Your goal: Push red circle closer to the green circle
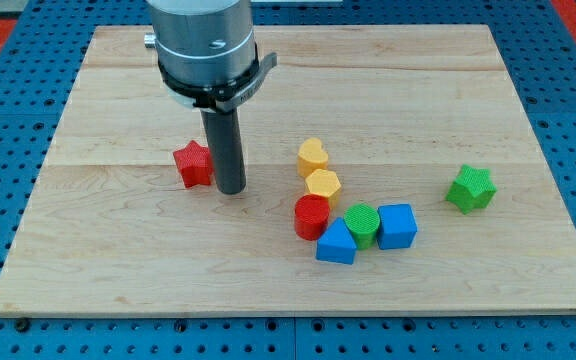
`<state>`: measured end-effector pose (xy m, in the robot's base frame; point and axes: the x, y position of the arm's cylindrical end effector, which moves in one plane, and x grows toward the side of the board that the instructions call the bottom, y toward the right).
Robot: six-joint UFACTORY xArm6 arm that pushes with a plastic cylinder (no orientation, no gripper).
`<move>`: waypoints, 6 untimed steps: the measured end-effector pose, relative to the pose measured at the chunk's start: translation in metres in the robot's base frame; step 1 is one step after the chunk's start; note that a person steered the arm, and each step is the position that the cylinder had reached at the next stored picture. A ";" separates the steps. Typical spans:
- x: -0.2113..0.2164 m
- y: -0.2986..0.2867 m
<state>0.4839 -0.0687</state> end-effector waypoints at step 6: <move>0.058 0.050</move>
